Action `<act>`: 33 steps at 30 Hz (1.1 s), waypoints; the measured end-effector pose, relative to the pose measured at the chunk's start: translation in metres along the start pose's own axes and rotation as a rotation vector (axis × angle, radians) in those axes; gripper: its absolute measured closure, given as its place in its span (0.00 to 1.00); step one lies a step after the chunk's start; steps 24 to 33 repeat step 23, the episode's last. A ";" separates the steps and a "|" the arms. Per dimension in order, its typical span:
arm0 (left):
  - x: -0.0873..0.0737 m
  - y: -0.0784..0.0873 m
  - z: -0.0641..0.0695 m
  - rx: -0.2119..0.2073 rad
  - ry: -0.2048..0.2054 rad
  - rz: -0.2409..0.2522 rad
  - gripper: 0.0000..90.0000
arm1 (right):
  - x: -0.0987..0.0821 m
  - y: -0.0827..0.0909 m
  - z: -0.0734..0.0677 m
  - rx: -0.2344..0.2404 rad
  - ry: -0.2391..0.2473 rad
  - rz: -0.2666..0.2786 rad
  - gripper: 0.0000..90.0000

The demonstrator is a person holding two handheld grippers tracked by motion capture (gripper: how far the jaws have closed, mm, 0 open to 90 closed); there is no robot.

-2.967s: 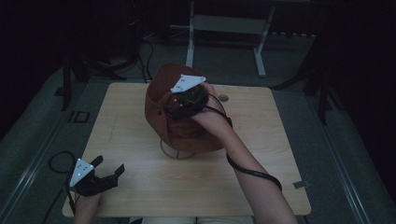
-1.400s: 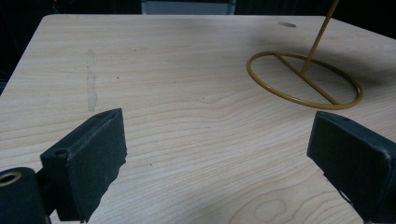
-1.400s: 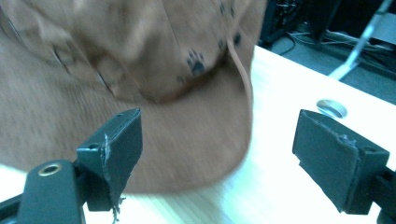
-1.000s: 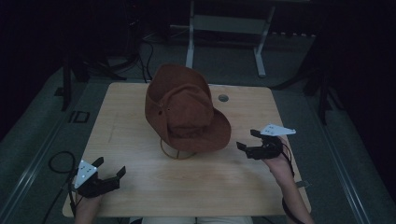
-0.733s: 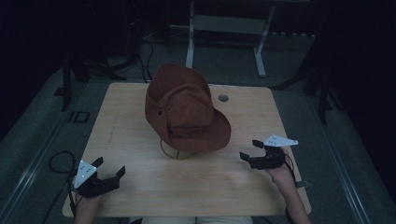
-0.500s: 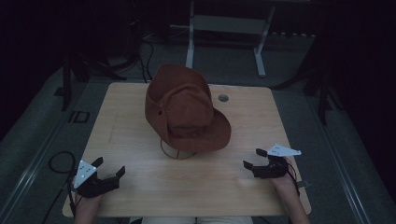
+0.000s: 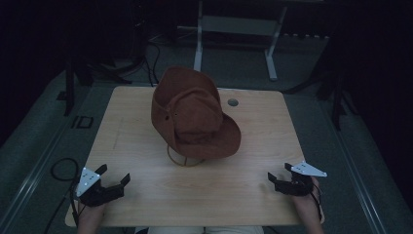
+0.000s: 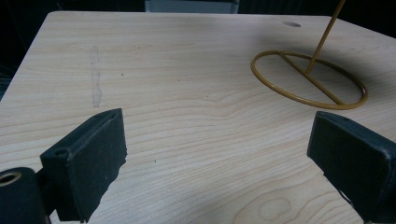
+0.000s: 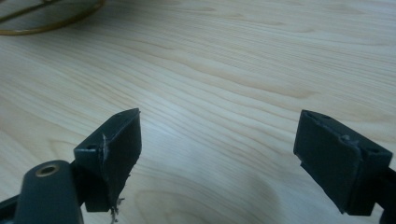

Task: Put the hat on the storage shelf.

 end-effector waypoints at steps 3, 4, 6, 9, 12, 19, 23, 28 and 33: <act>0.000 0.000 0.001 -0.005 0.000 -0.001 0.06 | -0.002 0.003 0.003 -0.041 -0.019 0.015 0.16; 0.000 0.000 0.001 -0.004 -0.003 -0.002 0.06 | -0.003 0.003 0.005 -0.050 -0.029 0.020 0.16; -0.001 0.000 0.001 -0.003 -0.005 -0.003 0.06 | -0.003 0.004 0.009 -0.071 -0.045 0.028 0.17; -0.001 -0.001 0.001 -0.002 -0.003 -0.003 0.06 | -0.003 0.005 0.014 -0.082 -0.073 0.040 0.17; -0.001 0.000 0.000 0.000 0.003 -0.002 0.06 | -0.002 0.006 0.016 -0.088 -0.090 0.055 0.17; -0.001 0.000 0.000 0.002 0.006 0.000 0.06 | -0.003 0.002 0.012 -0.103 -0.056 0.041 0.17; -0.001 0.000 -0.001 0.001 0.007 -0.001 0.06 | -0.004 0.002 0.013 -0.104 -0.050 0.040 0.17; -0.001 0.000 -0.001 0.001 0.007 -0.001 0.06 | -0.004 0.002 0.013 -0.104 -0.050 0.040 0.17; -0.001 0.000 -0.001 0.001 0.007 -0.001 0.06 | -0.004 0.002 0.013 -0.104 -0.050 0.040 0.17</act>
Point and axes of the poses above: each handheld gripper's, and its own axes: y roughly backward along the jaws, x roughly out of its top, z roughly to its right, the point moved 6 cm from there along -y, roughly forward along the jaws, and after that the axes turned 11 degrees about -z, right-handed, at the moved point
